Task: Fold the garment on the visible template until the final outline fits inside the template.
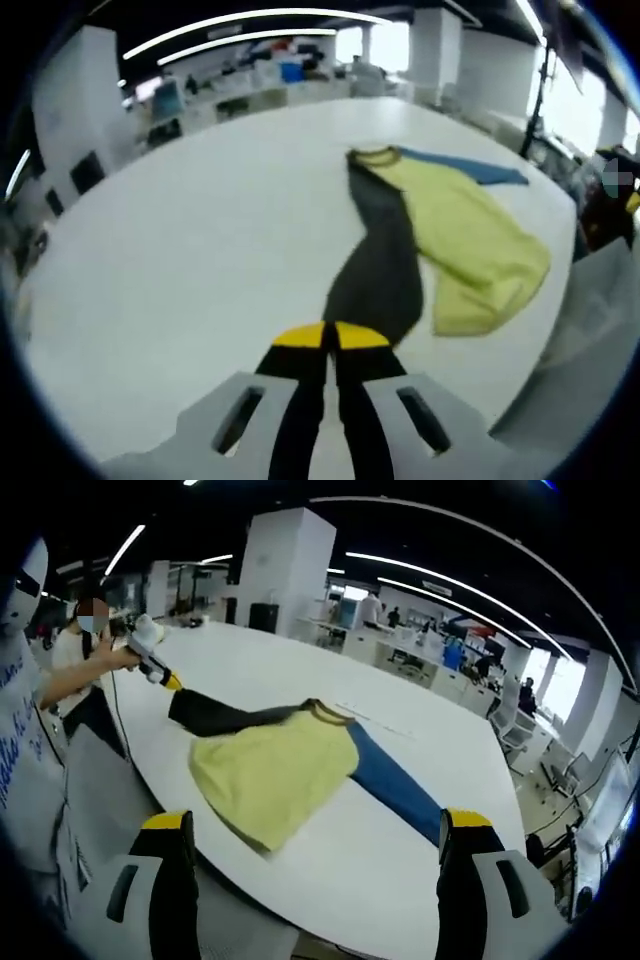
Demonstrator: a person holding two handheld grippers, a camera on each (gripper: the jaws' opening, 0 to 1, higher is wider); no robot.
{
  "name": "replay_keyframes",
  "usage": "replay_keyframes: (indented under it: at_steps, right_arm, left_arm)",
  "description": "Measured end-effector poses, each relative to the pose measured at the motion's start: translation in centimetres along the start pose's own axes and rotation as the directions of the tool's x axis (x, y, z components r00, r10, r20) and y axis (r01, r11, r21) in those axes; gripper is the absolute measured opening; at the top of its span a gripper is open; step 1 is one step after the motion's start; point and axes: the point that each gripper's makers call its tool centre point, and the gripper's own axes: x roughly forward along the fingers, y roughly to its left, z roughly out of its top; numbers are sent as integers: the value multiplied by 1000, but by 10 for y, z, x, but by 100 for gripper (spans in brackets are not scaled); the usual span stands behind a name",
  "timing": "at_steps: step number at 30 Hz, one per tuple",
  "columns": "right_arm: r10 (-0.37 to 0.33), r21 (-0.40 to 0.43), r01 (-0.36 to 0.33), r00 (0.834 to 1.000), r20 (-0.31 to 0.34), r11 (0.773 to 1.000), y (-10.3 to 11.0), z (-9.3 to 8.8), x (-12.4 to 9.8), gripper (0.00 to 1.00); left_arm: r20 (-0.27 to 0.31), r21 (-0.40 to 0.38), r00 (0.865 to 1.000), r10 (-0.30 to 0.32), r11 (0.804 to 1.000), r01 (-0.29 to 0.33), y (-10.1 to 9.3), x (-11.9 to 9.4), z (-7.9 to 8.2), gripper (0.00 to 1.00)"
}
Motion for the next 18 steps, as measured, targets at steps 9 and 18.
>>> replay_keyframes:
  at_steps: [9, 18]
  right_arm:
    - [-8, -9, 8, 1000, -30, 1000, 2, -4, 0, 100]
    - [-6, -14, 6, 999, -42, 1000, 7, 0, -1, 100]
  left_arm:
    - [5, -14, 1000, 13, 1000, -13, 17, 4, -2, 0]
    - [1, -16, 1000, 20, 1000, -20, 32, 6, -5, 0]
